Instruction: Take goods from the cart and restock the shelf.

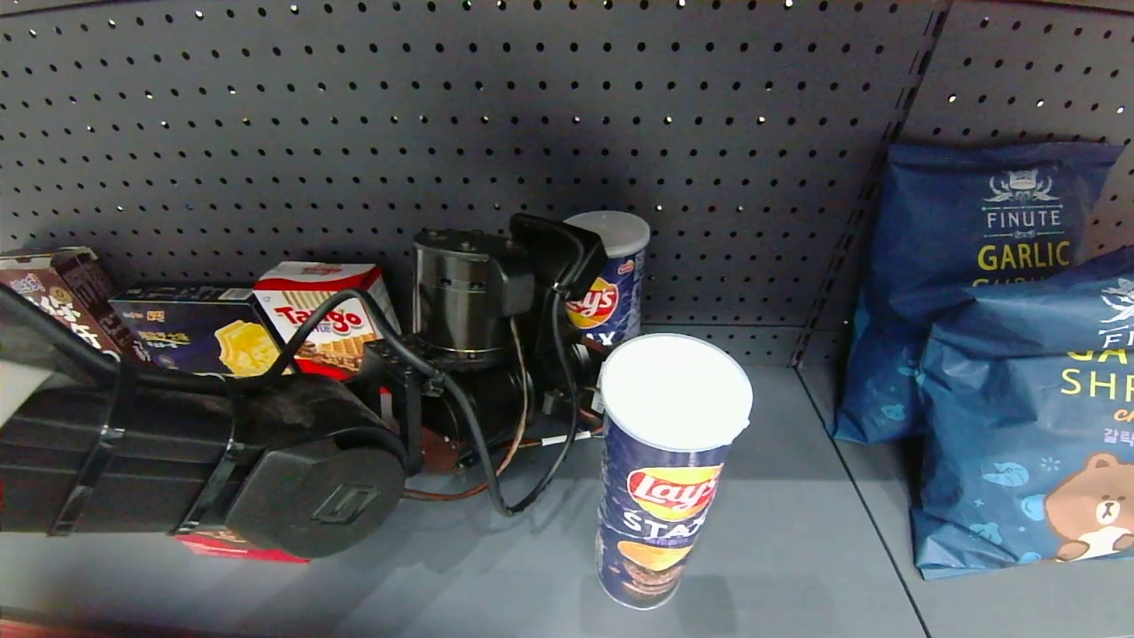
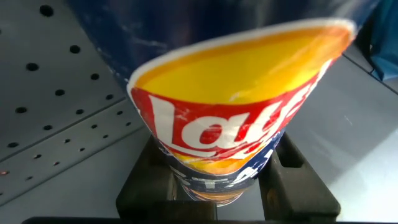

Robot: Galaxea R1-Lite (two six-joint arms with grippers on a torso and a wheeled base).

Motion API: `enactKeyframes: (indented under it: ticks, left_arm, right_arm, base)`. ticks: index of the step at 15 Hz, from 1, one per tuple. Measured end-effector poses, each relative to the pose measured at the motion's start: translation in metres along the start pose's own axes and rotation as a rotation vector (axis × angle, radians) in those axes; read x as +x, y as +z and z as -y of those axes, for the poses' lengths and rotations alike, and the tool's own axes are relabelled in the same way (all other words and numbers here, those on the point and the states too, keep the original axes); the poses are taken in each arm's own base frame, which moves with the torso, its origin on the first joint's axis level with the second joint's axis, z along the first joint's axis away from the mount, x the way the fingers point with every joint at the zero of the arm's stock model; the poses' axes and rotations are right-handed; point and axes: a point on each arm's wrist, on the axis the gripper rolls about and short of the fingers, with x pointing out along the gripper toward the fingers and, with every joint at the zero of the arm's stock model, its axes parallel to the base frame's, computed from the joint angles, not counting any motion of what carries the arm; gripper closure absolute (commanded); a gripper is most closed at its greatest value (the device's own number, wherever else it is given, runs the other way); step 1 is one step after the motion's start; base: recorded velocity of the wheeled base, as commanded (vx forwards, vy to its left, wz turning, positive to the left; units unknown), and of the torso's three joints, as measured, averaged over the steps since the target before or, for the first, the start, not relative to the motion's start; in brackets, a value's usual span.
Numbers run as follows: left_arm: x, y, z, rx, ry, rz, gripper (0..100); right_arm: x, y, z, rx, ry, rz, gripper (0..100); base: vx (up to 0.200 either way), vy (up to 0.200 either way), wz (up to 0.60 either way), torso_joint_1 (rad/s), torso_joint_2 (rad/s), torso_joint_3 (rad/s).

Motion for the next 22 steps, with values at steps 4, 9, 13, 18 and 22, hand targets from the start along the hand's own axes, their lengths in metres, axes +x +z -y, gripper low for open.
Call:
enactKeyframes:
  ticks: [4, 9, 13, 18, 22]
  left_arm:
    - [0.001, -0.003, 0.001, 0.001, -0.001, -0.005, 0]
    - [-0.014, -0.009, -0.002, 0.006, -0.004, -0.032, 0]
    - [-0.030, -0.005, -0.006, 0.005, 0.003, -0.001, 0]
    - [-0.054, -0.002, -0.009, 0.007, 0.004, 0.013, 0]
    - [-0.080, -0.003, -0.019, 0.004, 0.027, 0.017, 0]
  right_arm:
    - [0.000, 0.000, 0.000, 0.000, 0.000, 0.000, 0]
    - [0.000, 0.000, 0.000, 0.000, 0.000, 0.000, 0]
    - [0.000, 0.000, 0.000, 0.000, 0.000, 0.000, 0]
    - [0.000, 0.000, 0.000, 0.000, 0.000, 0.000, 0]
    - [0.000, 0.000, 0.000, 0.000, 0.000, 0.000, 0]
  base:
    - [0.000, 0.000, 0.00, 0.000, 0.00, 0.000]
    - [0.000, 0.000, 0.00, 0.000, 0.00, 0.000]
    - [0.000, 0.000, 0.00, 0.000, 0.00, 0.000]
    - [0.000, 0.000, 0.00, 0.000, 0.00, 0.000]
    - [0.000, 0.000, 0.00, 0.000, 0.00, 0.000]
